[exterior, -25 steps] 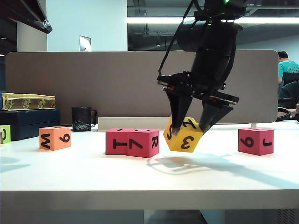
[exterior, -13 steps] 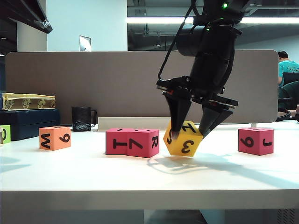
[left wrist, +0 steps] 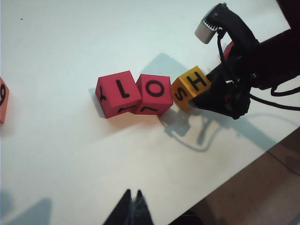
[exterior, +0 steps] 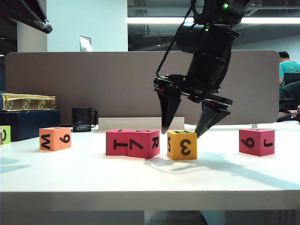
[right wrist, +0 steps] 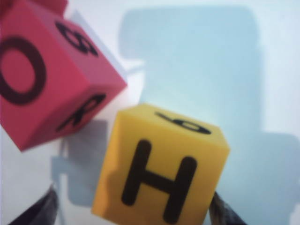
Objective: Select the appropriate blocks from the scattered letter blocks on the table and arrange them in a row to spell out "ALOHA".
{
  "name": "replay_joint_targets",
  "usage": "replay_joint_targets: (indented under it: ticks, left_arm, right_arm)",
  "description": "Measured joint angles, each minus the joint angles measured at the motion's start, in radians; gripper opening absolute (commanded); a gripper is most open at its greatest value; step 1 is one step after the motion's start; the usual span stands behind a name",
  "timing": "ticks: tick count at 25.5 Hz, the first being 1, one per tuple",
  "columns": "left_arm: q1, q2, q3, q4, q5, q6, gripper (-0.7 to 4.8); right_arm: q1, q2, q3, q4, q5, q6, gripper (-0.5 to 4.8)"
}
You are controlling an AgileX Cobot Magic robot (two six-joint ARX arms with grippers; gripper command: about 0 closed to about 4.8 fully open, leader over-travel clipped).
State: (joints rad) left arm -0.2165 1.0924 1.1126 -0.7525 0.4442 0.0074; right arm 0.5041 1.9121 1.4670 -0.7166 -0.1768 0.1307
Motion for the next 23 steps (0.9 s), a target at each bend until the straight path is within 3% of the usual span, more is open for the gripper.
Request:
replay_joint_targets:
  ticks: [7, 9, 11, 12, 19, 21, 23]
  left_arm:
    - [0.0, 0.0, 0.0, 0.0, 0.0, 0.0, -0.06]
    - [0.0, 0.0, 0.0, -0.001, 0.0, 0.0, -0.06]
    - [0.0, 0.0, 0.0, -0.003, 0.0, 0.0, -0.06]
    - [0.0, 0.0, 0.0, -0.006, 0.0, 0.0, -0.06]
    - [0.0, 0.0, 0.0, 0.003, 0.0, 0.0, -0.06]
    - [0.0, 0.001, 0.032, -0.01, 0.001, 0.0, -0.06]
    - [0.0, -0.005, 0.07, -0.005, 0.029, 0.0, -0.06]
  right_arm:
    - [-0.006, -0.001, 0.128, -0.025, 0.053, -0.002, 4.2]
    - [-0.006, -0.002, 0.176, -0.059, 0.103, -0.005, 3.41]
    - [-0.006, -0.004, 0.192, -0.071, 0.144, -0.005, 1.9]
    - [-0.007, -0.004, 0.195, -0.076, 0.164, -0.005, 1.61]
    - [-0.008, -0.003, 0.194, -0.15, 0.227, -0.055, 0.71]
    - [-0.014, -0.003, 0.194, -0.18, 0.25, -0.073, -0.06]
    - [-0.027, -0.003, 0.194, -0.203, 0.269, -0.078, -0.06]
